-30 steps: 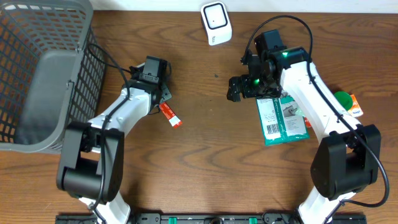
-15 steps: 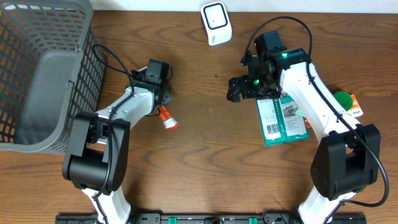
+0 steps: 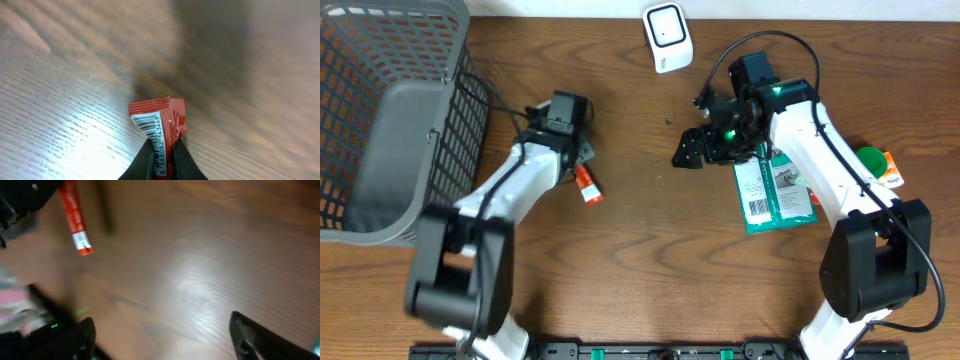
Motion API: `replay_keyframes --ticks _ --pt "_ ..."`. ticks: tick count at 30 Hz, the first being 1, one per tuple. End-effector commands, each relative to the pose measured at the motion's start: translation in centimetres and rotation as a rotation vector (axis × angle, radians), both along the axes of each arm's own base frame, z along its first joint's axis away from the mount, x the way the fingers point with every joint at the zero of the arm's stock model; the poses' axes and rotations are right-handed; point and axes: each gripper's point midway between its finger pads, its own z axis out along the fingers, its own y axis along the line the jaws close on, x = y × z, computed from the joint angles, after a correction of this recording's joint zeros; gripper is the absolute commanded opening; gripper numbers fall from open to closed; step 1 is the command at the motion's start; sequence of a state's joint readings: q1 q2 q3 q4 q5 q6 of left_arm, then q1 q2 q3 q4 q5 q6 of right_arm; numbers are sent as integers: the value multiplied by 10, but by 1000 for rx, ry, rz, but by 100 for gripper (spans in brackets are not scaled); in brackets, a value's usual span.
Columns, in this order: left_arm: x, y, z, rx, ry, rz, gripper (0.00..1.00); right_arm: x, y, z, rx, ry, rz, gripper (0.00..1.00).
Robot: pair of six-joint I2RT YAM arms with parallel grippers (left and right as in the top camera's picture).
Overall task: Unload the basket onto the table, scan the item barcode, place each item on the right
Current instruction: 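Grasp the red coffee stick's end with the left gripper and lift, then pass the red coffee stick from the left gripper to the right gripper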
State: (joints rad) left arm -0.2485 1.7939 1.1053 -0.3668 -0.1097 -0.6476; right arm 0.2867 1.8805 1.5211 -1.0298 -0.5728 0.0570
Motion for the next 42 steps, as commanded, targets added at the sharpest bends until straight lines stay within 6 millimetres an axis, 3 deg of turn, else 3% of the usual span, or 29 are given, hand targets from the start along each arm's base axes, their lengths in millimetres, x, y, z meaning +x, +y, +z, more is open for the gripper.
replay_keyframes --ticks 1,7,12,16,22,27,37,42 --pt "1 -20 50 -139 -95 -68 8 -14 26 19 206 25 92 74" --pt "-12 -51 102 -320 -167 -174 8 -25 49 38 443 51 148 73" --pt "-22 -66 124 -402 -193 -234 8 -30 65 45 582 24 202 65" --pt "-25 -71 127 -424 -189 -249 8 -36 76 47 615 13 243 58" --pt "-28 -77 126 -426 -184 -264 8 -51 100 57 673 -7 333 56" --pt "-30 -83 127 -429 -182 -277 8 -63 117 58 680 -23 392 45" --pt "-35 -90 137 -474 -191 -310 8 -61 125 50 619 -33 375 45" --pt "-36 -90 139 -475 -197 -312 8 -63 129 43 584 -46 383 38"
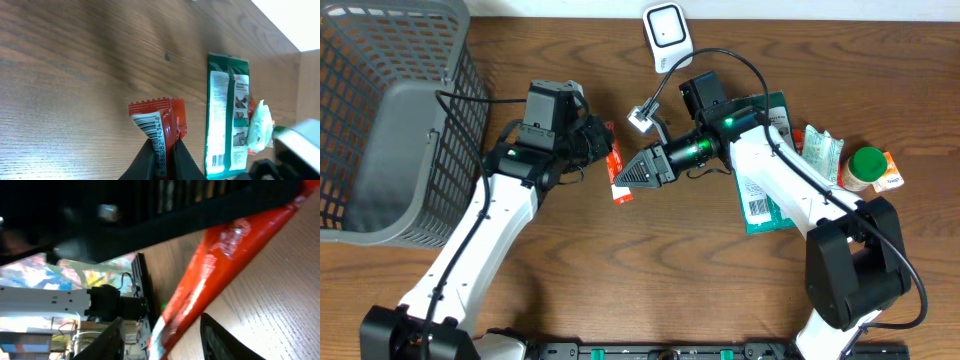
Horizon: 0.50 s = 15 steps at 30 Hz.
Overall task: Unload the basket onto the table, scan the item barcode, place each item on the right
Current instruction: 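Pass the red coffee stick from the left gripper to the right gripper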
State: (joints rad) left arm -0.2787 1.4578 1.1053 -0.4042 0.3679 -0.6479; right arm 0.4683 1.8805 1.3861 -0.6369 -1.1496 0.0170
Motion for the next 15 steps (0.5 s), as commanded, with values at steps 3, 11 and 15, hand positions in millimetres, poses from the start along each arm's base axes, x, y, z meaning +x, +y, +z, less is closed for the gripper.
replay_keyframes --ticks 3,11,15 --pt "-3 -2 9 -12 -22 -16 8 -11 11 -11 -48 -3 18 26" --pt "-3 -2 9 -12 -21 -16 8 -9 17 -13 -54 -53 20 16" --pt "-3 -2 9 -12 -21 -16 8 -6 17 -12 -51 -65 15 20"
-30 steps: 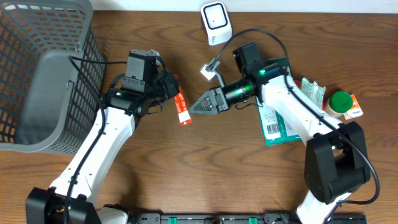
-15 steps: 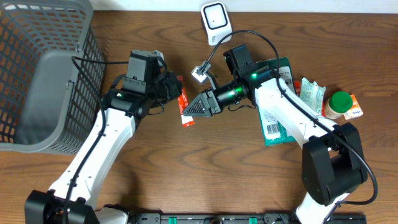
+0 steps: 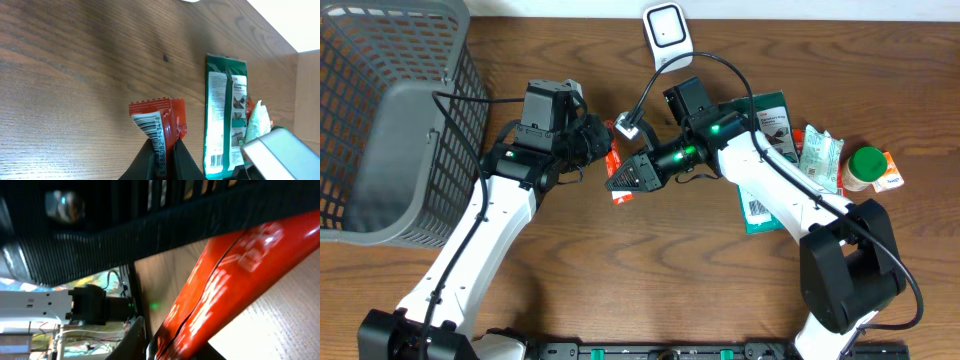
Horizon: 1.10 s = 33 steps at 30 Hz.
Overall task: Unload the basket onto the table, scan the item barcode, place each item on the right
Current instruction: 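Pass the red coffee stick from the left gripper to the right gripper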
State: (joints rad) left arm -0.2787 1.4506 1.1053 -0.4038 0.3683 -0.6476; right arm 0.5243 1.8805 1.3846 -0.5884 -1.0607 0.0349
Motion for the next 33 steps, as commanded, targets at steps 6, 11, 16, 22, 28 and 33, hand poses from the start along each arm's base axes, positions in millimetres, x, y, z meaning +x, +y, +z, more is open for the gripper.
replay_keyframes --ticks 6,11,16,22,28,33 --pt "0 2 5 15 -24 -2 8 -1 0 -3 -6 28 -10 23" --pt "0 3 5 19 -26 -2 8 5 -5 -3 -11 43 -35 19" --pt "0 3 5 26 -30 -4 8 4 -9 9 57 88 -18 22" --pt "2 7 4 43 -34 13 8 7 -12 11 58 120 -36 11" --pt "2 7 4 43 -34 13 8 5 -10 9 47 115 -34 7" --pt "2 7 4 43 -34 13 8 4 -6 0 -4 94 -44 7"
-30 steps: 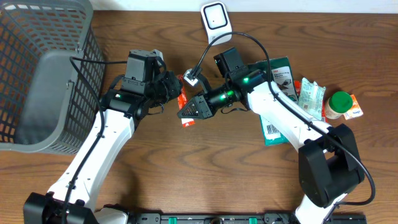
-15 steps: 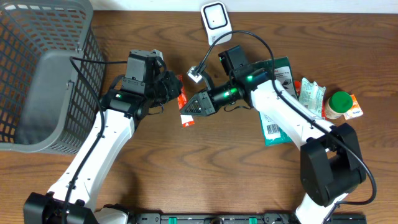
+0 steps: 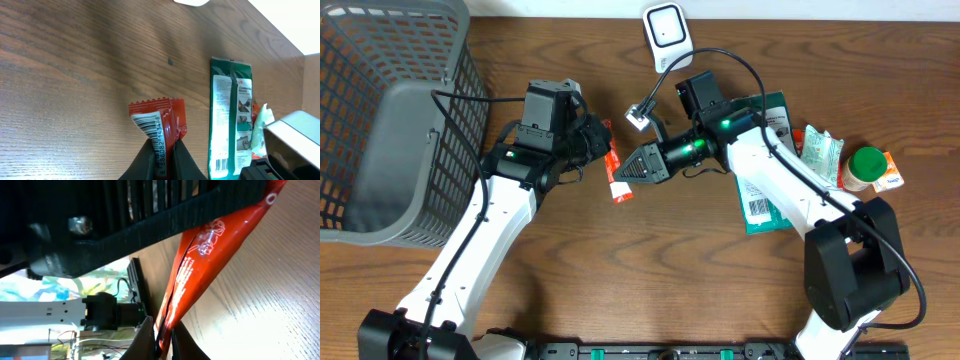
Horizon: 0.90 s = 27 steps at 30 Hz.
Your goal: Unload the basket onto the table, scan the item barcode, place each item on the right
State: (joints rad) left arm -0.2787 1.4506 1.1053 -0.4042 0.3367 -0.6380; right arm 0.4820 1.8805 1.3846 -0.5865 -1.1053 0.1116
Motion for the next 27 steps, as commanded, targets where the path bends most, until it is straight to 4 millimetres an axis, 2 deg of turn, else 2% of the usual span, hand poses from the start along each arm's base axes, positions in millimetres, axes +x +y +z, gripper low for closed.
replay_keyframes --ticks 1,5,6,8,12,14,18,21,25,27 --pt "0 2 5 16 -23 -2 8 -6 5 -9 -37 2 6 1" --pt "0 2 5 16 -23 -2 8 -1 4 -18 -92 -28 -20 1" --pt "0 2 5 16 -25 -2 12 2 2 -22 -116 -38 -34 1" --pt "3 4 8 12 -37 4 36 7 -1 -29 -161 -62 -60 1" --pt "10 17 17 5 -66 41 56 21 -11 -37 -236 -103 -122 1" --pt "12 28 25 2 -84 68 59 34 -22 -42 -316 -145 -193 1" --pt "13 51 41 20 -136 100 60 56 -51 -44 -499 -252 -315 1" --pt "9 69 43 54 -136 143 61 65 -73 -35 -628 -296 -378 1" --pt "3 98 33 125 -85 234 62 74 -103 1 -802 -340 -439 1" --pt "-2 114 25 159 -43 278 62 77 -130 27 -958 -405 -490 1"
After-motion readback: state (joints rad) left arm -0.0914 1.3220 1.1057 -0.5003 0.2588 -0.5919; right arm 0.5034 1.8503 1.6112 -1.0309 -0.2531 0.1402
